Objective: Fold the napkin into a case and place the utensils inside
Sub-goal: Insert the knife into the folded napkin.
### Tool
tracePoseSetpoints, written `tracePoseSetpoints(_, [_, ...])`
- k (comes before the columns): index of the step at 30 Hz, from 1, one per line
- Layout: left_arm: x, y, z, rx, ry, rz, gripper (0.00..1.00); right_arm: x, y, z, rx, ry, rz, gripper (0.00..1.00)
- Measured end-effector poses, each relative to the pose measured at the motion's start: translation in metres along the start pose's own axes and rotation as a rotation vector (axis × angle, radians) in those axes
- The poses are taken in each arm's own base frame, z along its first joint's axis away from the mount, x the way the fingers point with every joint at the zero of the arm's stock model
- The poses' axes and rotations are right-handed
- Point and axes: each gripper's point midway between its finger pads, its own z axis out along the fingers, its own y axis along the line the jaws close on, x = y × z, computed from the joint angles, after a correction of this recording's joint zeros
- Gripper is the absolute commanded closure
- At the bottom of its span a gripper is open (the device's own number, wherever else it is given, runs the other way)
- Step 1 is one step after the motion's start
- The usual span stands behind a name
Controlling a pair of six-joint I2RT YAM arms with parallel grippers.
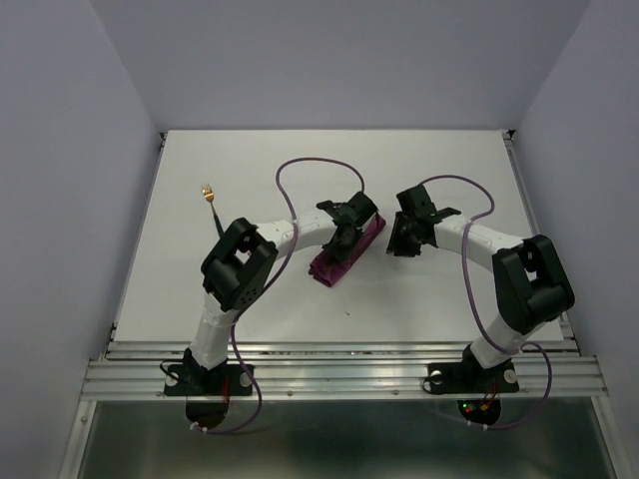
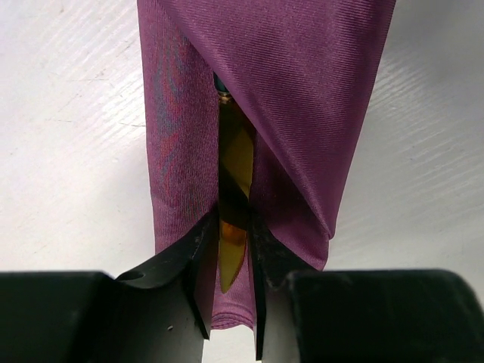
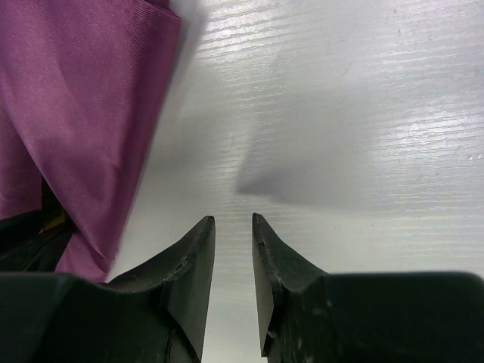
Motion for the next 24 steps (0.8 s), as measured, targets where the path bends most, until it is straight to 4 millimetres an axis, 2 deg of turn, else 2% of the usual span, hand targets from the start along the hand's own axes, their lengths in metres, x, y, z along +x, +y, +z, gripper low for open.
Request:
tracePoseSetpoints(15, [0.004, 0.012, -0.004, -0.057, 0.026, 0.035, 0.71, 0.0, 0.0, 0.0, 0.0, 0.0, 0.0, 0.68])
tracePoseSetpoints(24, [-0.005, 0.019, -0.011, -0.083, 0.012, 0.053, 0.71, 0.0, 0.0, 0.0, 0.0, 0.0, 0.0, 0.68])
